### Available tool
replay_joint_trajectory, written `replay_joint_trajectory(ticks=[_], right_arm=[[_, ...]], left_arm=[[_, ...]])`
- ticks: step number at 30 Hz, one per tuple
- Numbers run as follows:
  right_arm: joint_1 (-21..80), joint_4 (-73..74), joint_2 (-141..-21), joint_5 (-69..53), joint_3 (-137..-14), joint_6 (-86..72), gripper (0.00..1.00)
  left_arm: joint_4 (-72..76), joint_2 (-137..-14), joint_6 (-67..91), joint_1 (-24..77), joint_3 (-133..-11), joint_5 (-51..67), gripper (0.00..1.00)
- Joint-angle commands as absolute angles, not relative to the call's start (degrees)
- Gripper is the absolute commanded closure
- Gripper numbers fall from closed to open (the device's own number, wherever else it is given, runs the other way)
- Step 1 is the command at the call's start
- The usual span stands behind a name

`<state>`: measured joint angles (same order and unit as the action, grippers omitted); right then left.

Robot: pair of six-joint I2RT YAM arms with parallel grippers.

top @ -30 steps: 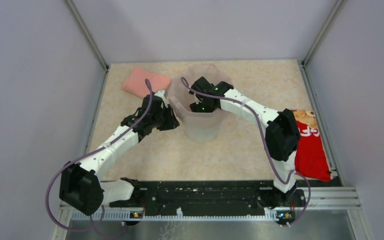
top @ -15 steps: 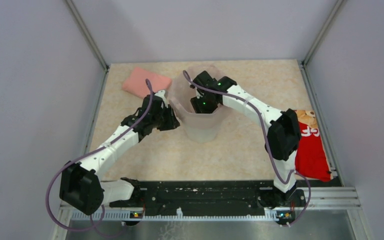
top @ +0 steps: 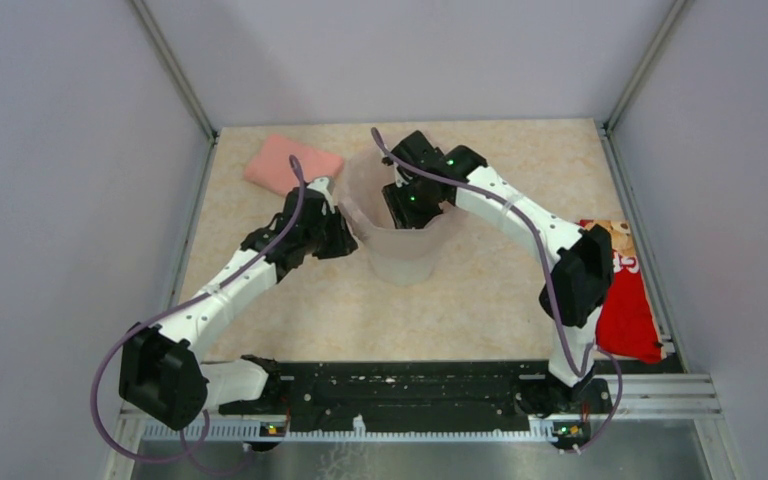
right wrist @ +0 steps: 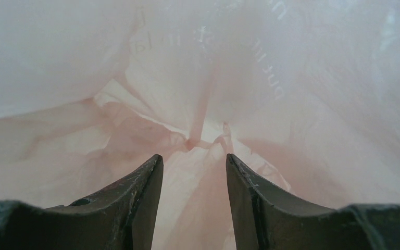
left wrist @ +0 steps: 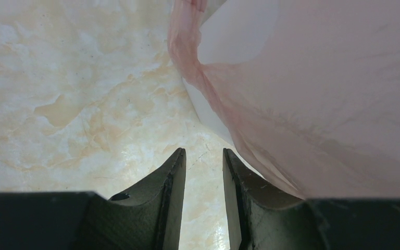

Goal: Put the trash bags into the trash bin

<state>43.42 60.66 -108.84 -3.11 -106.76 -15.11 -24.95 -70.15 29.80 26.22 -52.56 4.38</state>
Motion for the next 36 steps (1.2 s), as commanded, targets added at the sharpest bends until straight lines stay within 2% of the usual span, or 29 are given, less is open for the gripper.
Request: replay_joint_trajectory(ticks=[1,14,20,26,31,36], right_arm=[[43.40,60.37,-103.32,-3.70,-110.36,-15.12,0.52],[43.42,57.97,-96.99,-4.41,-114.01,-15.49,0.51],[43.42,57.47,-92.65,-0.49,-115.81,-15.30,0.47],[43.42,58.09,-88.24,8.33,-116.37,-14.81,0.37],[43.29,57.24,-83.68,13.79,-112.27,-14.32,0.24],[38.94,52.46,-80.02,9.23,-103.35,-16.13,0.19]], left_arm=[[-25.05,-70.14,28.68,26.01,-55.73,2.88,0.61],[-30.24,-69.21,26.89,26.01,-59.92,-3.00,0.60],[-33.01,-67.02,25.05,26.02,-63.12,-6.92,0.57],[-37.43,-65.69,23.19,26.02,-69.15,-9.99,0.51],[-40.16,-64.46,21.45,26.02,-74.97,-11.81,0.48],[-40.49,-65.04,20.92,26.00,-80.80,-7.82,0.43]])
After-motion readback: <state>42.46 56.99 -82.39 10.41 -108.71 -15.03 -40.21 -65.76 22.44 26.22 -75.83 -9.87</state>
